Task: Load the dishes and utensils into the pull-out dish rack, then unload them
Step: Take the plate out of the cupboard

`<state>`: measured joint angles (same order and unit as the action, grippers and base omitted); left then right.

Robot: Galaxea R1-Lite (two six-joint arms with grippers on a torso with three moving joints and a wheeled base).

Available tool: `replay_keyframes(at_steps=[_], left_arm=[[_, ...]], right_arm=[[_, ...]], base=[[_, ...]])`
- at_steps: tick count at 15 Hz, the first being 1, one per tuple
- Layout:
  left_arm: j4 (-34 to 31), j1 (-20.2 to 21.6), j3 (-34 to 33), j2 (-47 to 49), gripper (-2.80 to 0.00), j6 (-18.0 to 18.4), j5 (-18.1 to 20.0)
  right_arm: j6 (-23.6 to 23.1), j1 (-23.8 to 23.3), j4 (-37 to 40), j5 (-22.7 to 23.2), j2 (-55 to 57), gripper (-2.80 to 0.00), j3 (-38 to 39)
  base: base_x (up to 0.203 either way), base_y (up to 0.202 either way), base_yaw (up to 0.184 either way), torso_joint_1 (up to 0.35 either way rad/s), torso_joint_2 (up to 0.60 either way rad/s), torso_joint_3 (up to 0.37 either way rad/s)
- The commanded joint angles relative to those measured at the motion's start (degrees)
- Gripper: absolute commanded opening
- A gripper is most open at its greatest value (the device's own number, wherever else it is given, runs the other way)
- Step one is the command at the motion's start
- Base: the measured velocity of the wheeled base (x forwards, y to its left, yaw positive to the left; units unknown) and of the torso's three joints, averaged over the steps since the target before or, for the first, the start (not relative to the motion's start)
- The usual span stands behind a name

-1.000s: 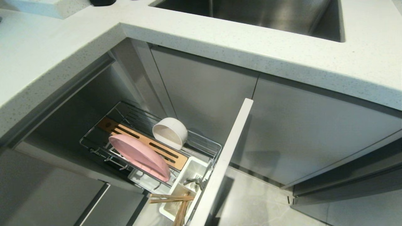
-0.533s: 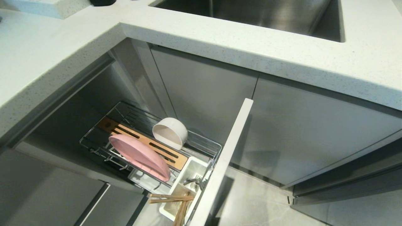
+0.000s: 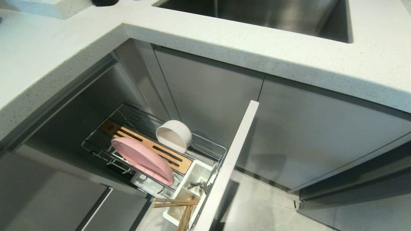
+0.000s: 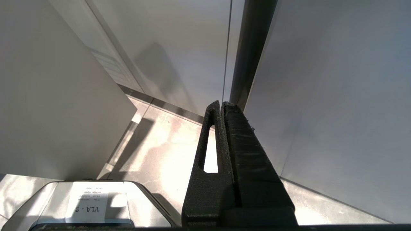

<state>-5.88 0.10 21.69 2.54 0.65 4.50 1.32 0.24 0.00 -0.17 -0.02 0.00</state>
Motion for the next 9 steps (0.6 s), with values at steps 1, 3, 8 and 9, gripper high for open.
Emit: replay_keyframes(at_steps=[1, 3, 8, 9], left_arm=[[-3.1, 0.2, 13.5, 7.7, -2.8, 0.2, 0.2], [-6.1, 0.4, 28.2, 19.0, -2.8, 0.2, 0.6], [-8.6, 1.2, 57.9, 41.3, -2.8, -13.5, 1.1], [-9.9, 1.1, 63.2, 44.8, -2.8, -19.8, 0.8]], right_arm=[[0.0, 0.0, -0.1, 0.0, 0.0, -2.8, 0.1], [0.0, 0.0, 0.0, 0.0, 0.0, -2.8, 0.1], [0.0, 0.0, 0.0, 0.0, 0.0, -2.8, 0.1], [0.0, 0.0, 0.0, 0.0, 0.0, -2.8, 0.1]], base=[[0.0, 0.0, 0.0, 0.0, 0.0, 0.0], [0.0, 0.0, 0.0, 0.0, 0.0, 0.0], [0.0, 0.0, 0.0, 0.0, 0.0, 0.0], [0.0, 0.0, 0.0, 0.0, 0.0, 0.0]])
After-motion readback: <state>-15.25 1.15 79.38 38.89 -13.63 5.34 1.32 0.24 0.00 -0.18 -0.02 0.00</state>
